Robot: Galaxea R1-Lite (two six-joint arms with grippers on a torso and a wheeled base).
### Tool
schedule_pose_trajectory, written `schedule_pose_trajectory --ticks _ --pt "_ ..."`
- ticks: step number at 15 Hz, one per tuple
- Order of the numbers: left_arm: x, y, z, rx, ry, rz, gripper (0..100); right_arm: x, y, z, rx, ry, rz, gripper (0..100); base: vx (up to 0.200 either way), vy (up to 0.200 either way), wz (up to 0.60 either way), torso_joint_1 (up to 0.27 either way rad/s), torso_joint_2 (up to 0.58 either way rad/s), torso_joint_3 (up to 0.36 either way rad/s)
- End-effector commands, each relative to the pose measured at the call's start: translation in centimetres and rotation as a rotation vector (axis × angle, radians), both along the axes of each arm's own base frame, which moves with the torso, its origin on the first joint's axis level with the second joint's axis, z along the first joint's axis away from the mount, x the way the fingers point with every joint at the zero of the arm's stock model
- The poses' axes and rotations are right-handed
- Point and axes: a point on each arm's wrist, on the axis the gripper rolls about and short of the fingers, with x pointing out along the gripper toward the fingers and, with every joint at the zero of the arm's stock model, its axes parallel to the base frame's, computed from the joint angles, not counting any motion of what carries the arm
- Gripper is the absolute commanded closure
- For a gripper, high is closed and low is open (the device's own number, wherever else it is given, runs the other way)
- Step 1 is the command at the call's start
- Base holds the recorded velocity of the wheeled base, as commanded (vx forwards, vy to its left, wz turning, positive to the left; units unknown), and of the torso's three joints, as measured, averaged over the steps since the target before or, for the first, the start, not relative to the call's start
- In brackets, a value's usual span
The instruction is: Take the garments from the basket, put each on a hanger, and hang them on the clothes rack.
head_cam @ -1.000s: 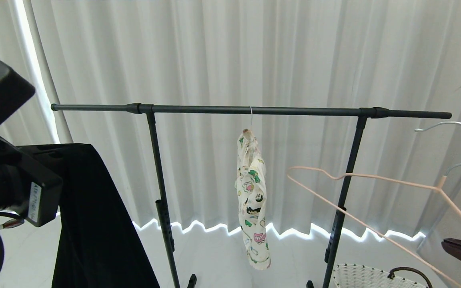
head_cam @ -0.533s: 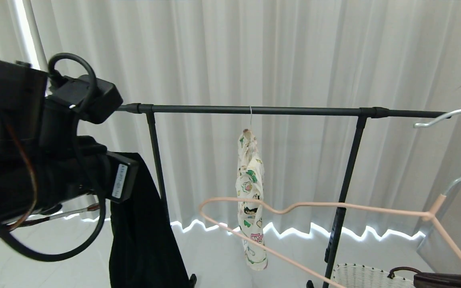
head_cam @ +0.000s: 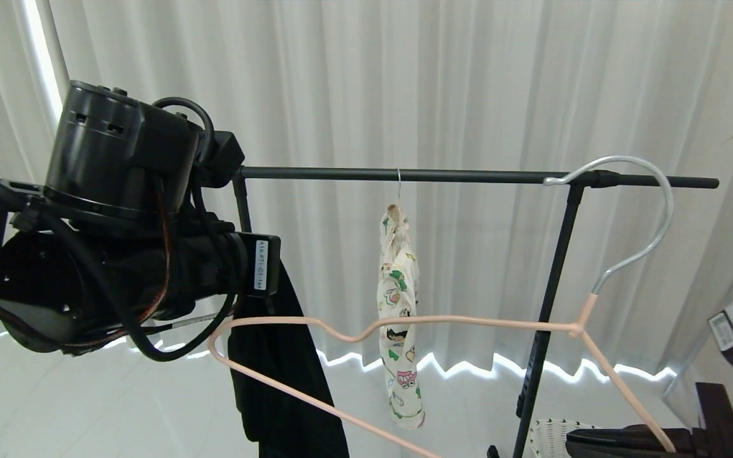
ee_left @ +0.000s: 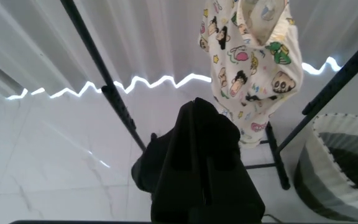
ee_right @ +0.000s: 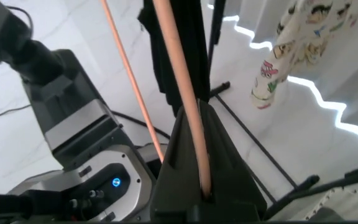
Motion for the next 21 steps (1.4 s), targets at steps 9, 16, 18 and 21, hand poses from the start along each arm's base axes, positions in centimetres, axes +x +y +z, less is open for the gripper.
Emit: schedule_pose_trajectory --ticks 9,16,18,21 --pt "1.1 1.1 -0.1 0.024 -0.01 0.105 100 1.6 -0.6 -0.6 -0.031 0.019 -0.11 100 0.0 0.0 0.0 0.0 0.0 0.0" --pt "-0.6 -0.3 0.8 -0.006 -0.04 0.021 100 3.4 1.5 -0.6 -0.033 -0.009 -0.163 100 0.0 0.0 0.0 0.0 0.0 0.0" --pt "-0.7 -0.4 0.9 -0.012 -0.042 0.017 100 4.1 2.3 -0.6 -0.023 -0.022 -0.176 100 0.0 0.0 0.0 0.0 0.0 0.0" --pt "-0.7 -0.4 0.9 -0.014 -0.046 0.02 100 4.5 2.8 -0.5 -0.024 -0.023 -0.182 100 0.0 0.0 0.0 0.0 0.0 0.0"
